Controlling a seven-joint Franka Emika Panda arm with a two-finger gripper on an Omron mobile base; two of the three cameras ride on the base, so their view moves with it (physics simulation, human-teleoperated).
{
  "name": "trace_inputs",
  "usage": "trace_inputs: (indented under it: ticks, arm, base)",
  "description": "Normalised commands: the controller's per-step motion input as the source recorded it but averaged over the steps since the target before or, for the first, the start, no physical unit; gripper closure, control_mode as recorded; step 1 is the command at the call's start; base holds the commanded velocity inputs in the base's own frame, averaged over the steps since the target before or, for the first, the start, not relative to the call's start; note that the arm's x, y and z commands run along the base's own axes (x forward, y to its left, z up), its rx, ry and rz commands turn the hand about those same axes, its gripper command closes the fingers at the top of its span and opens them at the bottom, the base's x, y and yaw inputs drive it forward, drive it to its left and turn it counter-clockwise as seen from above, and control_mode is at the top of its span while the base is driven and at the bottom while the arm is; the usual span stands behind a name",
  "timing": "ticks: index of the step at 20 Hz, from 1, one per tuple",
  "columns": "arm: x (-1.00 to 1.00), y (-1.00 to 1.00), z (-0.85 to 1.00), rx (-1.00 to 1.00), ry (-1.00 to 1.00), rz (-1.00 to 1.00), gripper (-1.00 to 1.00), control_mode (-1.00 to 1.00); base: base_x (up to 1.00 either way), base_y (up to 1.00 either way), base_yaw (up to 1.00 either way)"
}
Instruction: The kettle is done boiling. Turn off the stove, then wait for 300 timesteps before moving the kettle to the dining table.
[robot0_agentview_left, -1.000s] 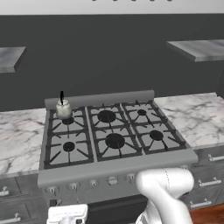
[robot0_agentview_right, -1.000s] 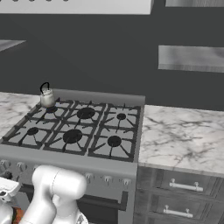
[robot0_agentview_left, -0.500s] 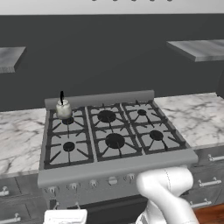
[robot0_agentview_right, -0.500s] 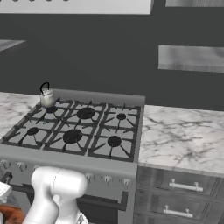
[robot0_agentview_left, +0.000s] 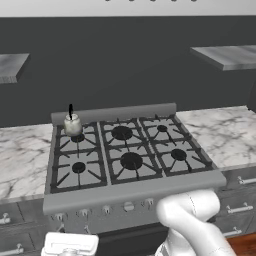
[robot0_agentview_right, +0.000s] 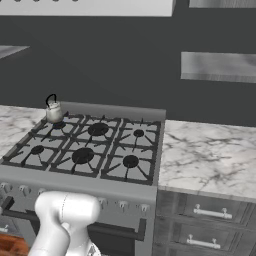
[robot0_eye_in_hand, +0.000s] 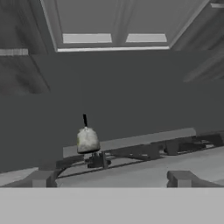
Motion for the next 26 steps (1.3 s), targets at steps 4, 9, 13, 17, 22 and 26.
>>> trace_inputs:
  ticks: [4, 9, 13, 17, 22, 26]
  arm:
    - [-0.12, 0.0, 0.68, 0.08, 0.0, -0.03, -1.0, -1.0]
    - [-0.01, 0.0, 0.66, 0.1, 0.04, -0.01, -1.0, -1.0]
    - [0.02, -0.08, 0.71, 0.13, 0.1, 0.0, -1.0, -1.0]
    - [0.14, -0.16, 0.7, 0.15, 0.15, 0.0, -1.0, -1.0]
    - [0.17, -0.21, 0.63, 0.16, 0.16, 0.0, -1.0, -1.0]
    - [0.18, -0.23, 0.54, 0.16, 0.16, 0.0, -1.0, -1.0]
  base:
    - [0.0, 0.0, 0.0]
    - [0.0, 0.0, 0.0]
    - [0.0, 0.0, 0.0]
    - [0.0, 0.0, 0.0]
    - [0.0, 0.0, 0.0]
    - [0.0, 0.0, 0.0]
